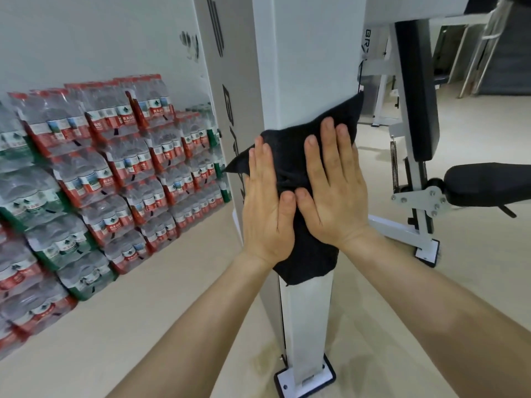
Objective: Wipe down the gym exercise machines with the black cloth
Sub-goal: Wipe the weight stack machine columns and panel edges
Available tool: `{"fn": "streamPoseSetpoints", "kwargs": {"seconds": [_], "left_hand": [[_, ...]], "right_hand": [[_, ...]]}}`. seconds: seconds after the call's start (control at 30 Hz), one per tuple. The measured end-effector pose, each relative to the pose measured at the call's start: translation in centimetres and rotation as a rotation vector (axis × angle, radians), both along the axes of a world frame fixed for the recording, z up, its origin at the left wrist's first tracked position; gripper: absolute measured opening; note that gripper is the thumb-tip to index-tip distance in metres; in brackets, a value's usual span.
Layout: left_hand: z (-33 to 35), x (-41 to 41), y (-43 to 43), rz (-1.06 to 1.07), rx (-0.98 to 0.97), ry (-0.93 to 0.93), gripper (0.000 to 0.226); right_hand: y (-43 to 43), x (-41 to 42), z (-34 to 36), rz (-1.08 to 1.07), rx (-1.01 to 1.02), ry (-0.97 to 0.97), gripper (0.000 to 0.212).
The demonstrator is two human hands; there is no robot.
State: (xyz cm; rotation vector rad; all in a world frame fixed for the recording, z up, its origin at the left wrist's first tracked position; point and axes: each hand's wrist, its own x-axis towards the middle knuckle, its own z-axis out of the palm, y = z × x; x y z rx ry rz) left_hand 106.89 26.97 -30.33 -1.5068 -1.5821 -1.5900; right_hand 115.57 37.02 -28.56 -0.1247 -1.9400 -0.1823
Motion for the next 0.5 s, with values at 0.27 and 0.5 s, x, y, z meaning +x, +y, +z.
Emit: {"fn": "streamPoseSetpoints", "kwargs": {"seconds": [0.27, 0.5], "left_hand": [[-0.5, 0.4, 0.7, 0.020, 0.084, -0.020, 0.070], [-4.7, 1.1, 0.6, 0.140, 0.049, -0.017, 0.069]], "right_hand": [[-0.3, -0.6, -0.3, 0.035, -0.068, 0.077, 0.061], [0.2, -0.6, -6.0, 0.036, -0.049, 0.095, 0.064]]}}
